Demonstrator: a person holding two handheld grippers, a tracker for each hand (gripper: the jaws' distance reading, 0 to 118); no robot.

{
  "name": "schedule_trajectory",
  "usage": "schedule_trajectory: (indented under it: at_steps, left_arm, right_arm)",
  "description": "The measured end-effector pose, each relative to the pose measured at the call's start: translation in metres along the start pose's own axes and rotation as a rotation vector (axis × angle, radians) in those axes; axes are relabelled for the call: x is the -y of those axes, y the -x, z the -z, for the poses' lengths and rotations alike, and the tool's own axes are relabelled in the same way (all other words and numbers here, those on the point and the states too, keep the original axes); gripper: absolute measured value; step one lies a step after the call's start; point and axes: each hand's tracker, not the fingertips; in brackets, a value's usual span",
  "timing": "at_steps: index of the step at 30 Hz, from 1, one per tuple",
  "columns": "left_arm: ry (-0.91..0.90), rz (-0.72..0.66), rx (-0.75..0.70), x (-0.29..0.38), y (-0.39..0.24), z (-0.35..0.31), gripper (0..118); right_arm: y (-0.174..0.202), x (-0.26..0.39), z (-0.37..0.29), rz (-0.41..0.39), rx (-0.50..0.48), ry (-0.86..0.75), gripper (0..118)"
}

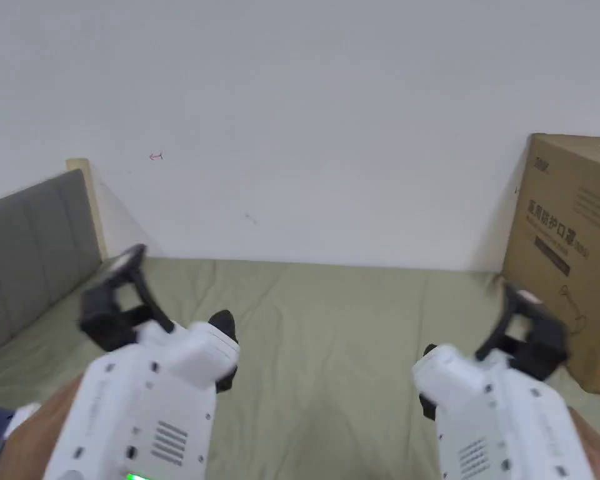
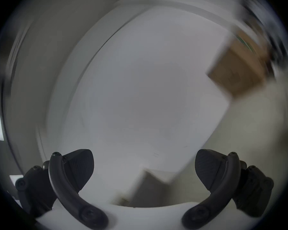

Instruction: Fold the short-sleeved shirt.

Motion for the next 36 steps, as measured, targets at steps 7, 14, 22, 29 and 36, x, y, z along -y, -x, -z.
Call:
schedule_trajectory:
  at_steps: [7,14,22,29,36]
  left_arm:
    - [-0.311,0.722,0.324,0.042,-0.084,-0.032,118]
    - [0.010,0.220,0.234,0.024,-0.042,-0.005,118]
    - [0.414,-1.330,0.019,0.045,0.033,-0.003,118]
    - [0.393,-1.177,0.064,0.040,0.015,-0.011,118]
    - [0.391,-1.168,0.056,0.041,0.009,-0.009,118]
  right_arm:
    - [0.087,0.043,-0.005,-0.759,-0.259,-0.221,118]
    - [0.042,0.018,0.010,-0.254,-0.219,-0.101,118]
    - [-0.035,0.026,0.011,1.566,-0.316,0.391,118]
    - [-0.031,0.012,-0.008,1.457,-0.291,0.340,118]
    - [-0.029,0.012,-0.005,1.399,-0.234,0.293,118]
